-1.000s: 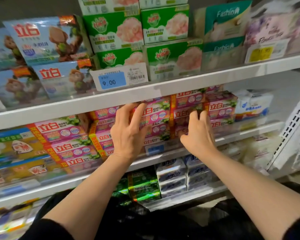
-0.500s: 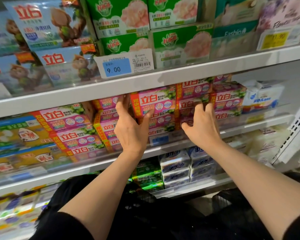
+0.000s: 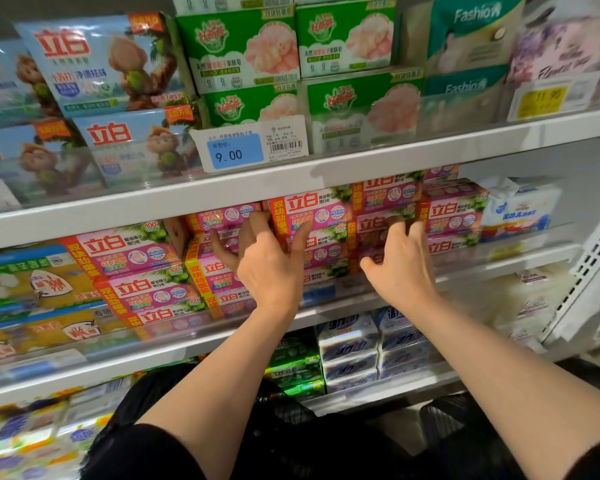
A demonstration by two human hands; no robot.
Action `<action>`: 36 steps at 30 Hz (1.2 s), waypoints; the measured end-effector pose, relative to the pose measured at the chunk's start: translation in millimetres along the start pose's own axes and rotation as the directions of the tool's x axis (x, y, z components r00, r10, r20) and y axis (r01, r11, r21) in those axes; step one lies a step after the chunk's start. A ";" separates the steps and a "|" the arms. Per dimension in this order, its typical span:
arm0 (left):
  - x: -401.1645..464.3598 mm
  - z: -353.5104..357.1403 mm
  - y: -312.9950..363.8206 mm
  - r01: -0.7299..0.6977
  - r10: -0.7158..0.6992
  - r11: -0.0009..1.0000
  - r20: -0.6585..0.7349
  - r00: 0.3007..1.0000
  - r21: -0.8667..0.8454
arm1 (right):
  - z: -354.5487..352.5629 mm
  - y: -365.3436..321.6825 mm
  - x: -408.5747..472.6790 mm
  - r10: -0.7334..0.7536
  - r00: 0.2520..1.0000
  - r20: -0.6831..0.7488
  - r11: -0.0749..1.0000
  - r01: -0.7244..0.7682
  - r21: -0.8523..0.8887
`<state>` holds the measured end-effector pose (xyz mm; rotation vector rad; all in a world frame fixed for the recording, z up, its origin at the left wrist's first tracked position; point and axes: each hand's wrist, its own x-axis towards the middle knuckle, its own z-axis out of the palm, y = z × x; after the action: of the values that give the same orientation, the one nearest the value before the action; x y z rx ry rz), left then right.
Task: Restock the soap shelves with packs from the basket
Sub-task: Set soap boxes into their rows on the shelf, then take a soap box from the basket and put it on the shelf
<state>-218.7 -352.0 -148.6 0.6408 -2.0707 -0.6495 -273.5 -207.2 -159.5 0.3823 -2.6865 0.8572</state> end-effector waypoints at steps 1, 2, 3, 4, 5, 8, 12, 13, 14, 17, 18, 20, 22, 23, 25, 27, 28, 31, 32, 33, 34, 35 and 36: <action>-0.3 -2.2 3.6 0.007 -0.007 1.000 0.006 1.000 0.024 | 0.9 0.3 0.4 -0.001 1.000 -0.005 1.000 0.001 -0.003; -0.6 -3.9 6.3 0.017 -0.017 0.999 0.014 1.000 0.048 | 1.7 0.7 0.9 -0.002 1.000 -0.009 1.000 0.002 -0.008; -0.9 -4.4 6.8 0.027 -0.028 0.998 0.016 0.999 0.064 | 2.5 1.0 1.3 -0.001 1.000 -0.012 1.000 0.001 -0.013; -1.4 -4.1 4.8 0.024 -0.024 0.998 0.008 1.000 0.063 | 2.7 0.9 1.4 -0.001 1.000 -0.012 1.000 0.001 -0.015; -1.8 -1.2 -0.3 -0.011 0.012 0.998 -0.024 1.000 0.059 | 2.7 1.0 1.5 -0.003 1.000 -0.011 1.000 0.003 -0.012; -7.1 11.2 -16.7 -0.186 0.198 0.979 -0.162 0.967 0.082 | 0.8 1.7 1.6 -0.010 1.000 0.010 1.000 0.010 0.008; -25.0 12.3 -15.9 -0.208 0.213 0.977 -0.126 0.969 0.051 | -6.0 6.9 -1.9 -0.030 0.999 0.023 0.999 0.030 0.015; -31.7 11.2 -13.8 -0.213 0.214 0.977 -0.106 0.971 0.019 | -8.6 8.8 -3.6 -0.031 0.999 0.025 0.999 0.030 0.023; -39.0 10.4 -12.0 -0.235 0.232 0.972 -0.097 0.968 -0.018 | -11.7 10.8 -6.1 -0.024 0.999 0.031 0.999 0.023 0.034; -66.6 9.4 -2.0 -0.369 0.367 0.921 -0.043 0.929 -0.125 | -27.8 18.4 -20.9 0.027 0.999 0.045 0.997 -0.030 0.074; -76.9 9.4 3.5 -0.417 0.421 0.895 -0.009 0.907 -0.155 | -35.9 21.6 -27.8 0.040 0.998 0.038 0.995 -0.043 0.085; -96.5 8.8 19.1 -0.490 0.511 0.843 0.049 0.858 -0.221 | -57.6 30.0 -42.8 0.038 0.999 0.010 0.995 -0.038 0.095; -114.9 5.7 43.3 -0.522 0.572 0.794 0.092 0.815 -0.310 | -87.9 42.2 -58.3 0.029 0.999 -0.045 0.996 -0.025 0.086; -124.1 2.6 58.6 -0.531 0.600 0.767 0.110 0.792 -0.360 | -106.0 49.4 -66.5 0.035 0.997 -0.075 0.996 -0.028 0.083; -143.2 -2.8 93.4 -0.552 0.670 0.690 0.122 0.733 -0.469 | -146.7 66.6 -86.8 0.044 0.988 -0.146 0.997 -0.034 0.070; -163.6 -7.0 132.5 -0.561 0.753 0.584 0.134 0.644 -0.587 | -190.1 89.0 -113.4 0.049 0.975 -0.215 0.999 -0.047 0.011; -175.8 -9.0 152.5 -0.563 0.797 0.522 0.133 0.589 -0.641 | -212.2 101.8 -129.9 0.056 0.967 -0.248 0.997 -0.065 -0.029; -221.4 -19.8 213.8 -0.565 0.907 0.308 0.057 0.418 -0.766 | -279.9 140.1 -189.0 0.082 0.929 -0.361 0.977 -0.146 -0.154; -238.8 -25.4 233.0 -0.553 0.928 0.244 0.026 0.372 -0.797 | -300.9 151.3 -209.9 0.089 0.909 -0.406 0.963 -0.183 -0.199; -257.0 -31.6 252.0 -0.529 0.945 0.184 0.001 0.327 -0.828 | -320.9 162.4 -231.9 0.107 0.888 -0.447 0.942 -0.234 -0.240; -276.1 -36.9 269.6 -0.497 0.961 0.125 -0.021 0.276 -0.859 | -338.8 174.4 -254.7 0.133 0.867 -0.481 0.917 -0.292 -0.272; -293.0 -40.8 285.1 -0.466 0.975 0.068 -0.040 0.218 -0.882 | -353.3 186.8 -277.2 0.159 0.846 -0.509 0.891 -0.345 -0.296; -309.6 -42.4 299.5 -0.437 0.988 0.019 -0.052 0.148 -0.899 | -365.0 200.9 -299.8 0.186 0.826 -0.533 0.866 -0.394 -0.309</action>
<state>-87.3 58.6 -110.0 -1.5451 -1.9082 -0.9661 6.7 216.4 -85.3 -0.3278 -2.3700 0.3635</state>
